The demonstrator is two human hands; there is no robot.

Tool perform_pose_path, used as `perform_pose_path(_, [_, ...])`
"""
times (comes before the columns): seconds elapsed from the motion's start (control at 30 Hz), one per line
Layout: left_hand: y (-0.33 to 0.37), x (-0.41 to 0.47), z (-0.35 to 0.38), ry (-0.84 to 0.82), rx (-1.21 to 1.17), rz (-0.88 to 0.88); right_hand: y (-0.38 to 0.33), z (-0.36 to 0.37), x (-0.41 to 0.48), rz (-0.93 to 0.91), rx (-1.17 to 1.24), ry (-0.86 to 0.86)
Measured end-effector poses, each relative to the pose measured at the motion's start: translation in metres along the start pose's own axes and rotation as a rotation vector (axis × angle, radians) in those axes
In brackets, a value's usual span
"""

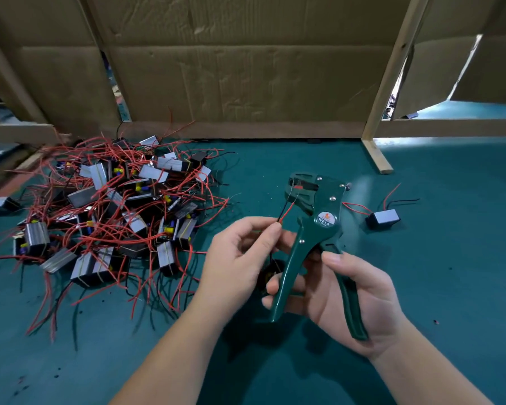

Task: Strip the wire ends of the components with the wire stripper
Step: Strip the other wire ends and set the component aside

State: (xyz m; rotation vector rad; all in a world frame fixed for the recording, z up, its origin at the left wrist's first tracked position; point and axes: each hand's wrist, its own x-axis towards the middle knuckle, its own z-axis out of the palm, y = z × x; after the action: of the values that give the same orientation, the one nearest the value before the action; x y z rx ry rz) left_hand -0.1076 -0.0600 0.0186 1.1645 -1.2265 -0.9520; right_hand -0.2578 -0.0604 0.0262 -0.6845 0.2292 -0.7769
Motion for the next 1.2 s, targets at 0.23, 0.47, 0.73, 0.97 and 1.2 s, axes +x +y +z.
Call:
perform_pose_path(0.23, [0.005, 0.001, -0.001, 0.017, -0.278, -0.236, 0.003, 0.001, 0.001, 0.017, -0.049, 0.005])
perform_pose_path(0.47, [0.006, 0.009, -0.008, 0.113, -0.615, -0.203, 0.004, 0.003, 0.001, -0.022, -0.086, 0.047])
perform_pose_path(0.73, [0.004, 0.011, -0.012, 0.197, -0.566, -0.381, -0.007, -0.001, -0.004, 0.022, -0.094, 0.066])
perform_pose_path(0.97, [0.006, 0.015, -0.022, 0.254, -0.41, -0.269, -0.008, -0.007, -0.008, 0.179, -0.169, 0.097])
perform_pose_path(1.2, [0.009, 0.011, -0.023, 0.223, -0.327, -0.131, -0.005, -0.003, -0.008, 0.239, -0.125, -0.031])
